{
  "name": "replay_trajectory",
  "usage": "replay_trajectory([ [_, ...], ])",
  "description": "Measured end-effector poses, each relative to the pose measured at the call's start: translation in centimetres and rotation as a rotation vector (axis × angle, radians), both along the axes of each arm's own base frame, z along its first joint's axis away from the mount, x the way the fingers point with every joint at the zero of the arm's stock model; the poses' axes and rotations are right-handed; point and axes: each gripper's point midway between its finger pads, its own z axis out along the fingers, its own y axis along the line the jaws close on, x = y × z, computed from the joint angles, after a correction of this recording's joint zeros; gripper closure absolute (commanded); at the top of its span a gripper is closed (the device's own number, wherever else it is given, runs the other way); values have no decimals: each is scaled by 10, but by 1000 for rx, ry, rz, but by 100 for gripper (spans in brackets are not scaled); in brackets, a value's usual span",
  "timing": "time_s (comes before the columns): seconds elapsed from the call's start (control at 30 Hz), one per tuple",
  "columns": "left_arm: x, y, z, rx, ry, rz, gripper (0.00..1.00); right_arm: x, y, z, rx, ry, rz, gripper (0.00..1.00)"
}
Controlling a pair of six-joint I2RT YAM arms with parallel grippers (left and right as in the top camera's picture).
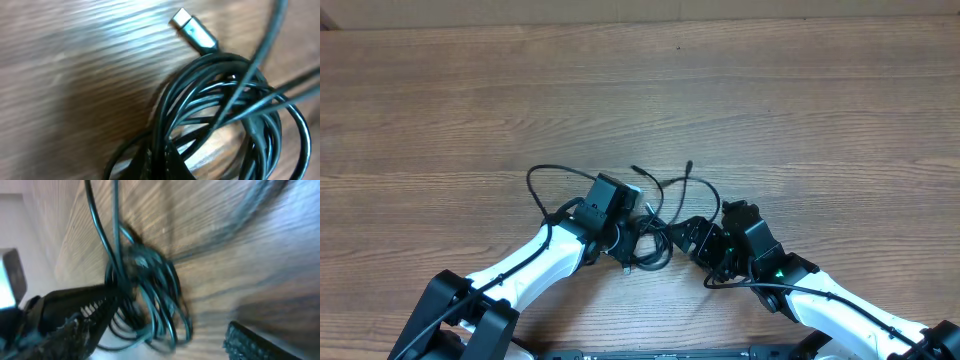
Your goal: Untangle cables
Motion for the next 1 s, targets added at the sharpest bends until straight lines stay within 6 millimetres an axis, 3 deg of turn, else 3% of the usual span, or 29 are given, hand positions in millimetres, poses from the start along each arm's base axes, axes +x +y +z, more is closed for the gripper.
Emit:
replay_trajectory([
  [0.13, -10, 26, -2, 61, 114, 334, 95, -7, 15, 13, 75, -31, 106, 23],
  [0.23, -21, 48, -4, 114, 182, 576, 57, -11, 24, 22, 121, -56, 167, 16],
  [0.27, -25, 60, -7, 144, 203, 660, 25, -13, 25, 23, 131, -55, 178, 14],
  [0.3, -23, 65, -6, 146, 198, 703, 14, -14, 26, 24, 133, -56, 184, 14],
  [0.33, -22, 69, -6, 148, 196, 730, 10, -14, 25, 23, 130, -58, 185, 12],
  [0.4, -18, 70, -5, 144, 184, 726, 22, -13, 25, 22, 125, -59, 183, 10],
  [0.43, -15, 69, -4, 149, 166, 670, 23, -11, 23, 21, 112, -66, 173, 10],
  [0.6, -10, 67, -4, 207, 107, 399, 16, -8, 12, 9, 44, -51, 127, 8],
  [0.63, -8, 65, -4, 215, 101, 354, 4, -8, 11, 8, 37, -49, 122, 8],
  [0.67, -6, 65, -3, 228, 88, 294, 0, -8, 10, 7, 32, -49, 117, 7],
  [0.87, 25, 62, 11, 333, -94, -54, 0, -4, 4, 3, -4, -53, 88, 4],
  [1.0, 32, 62, 13, 356, -131, -105, 1, -2, 1, 0, -24, -55, 71, 3],
])
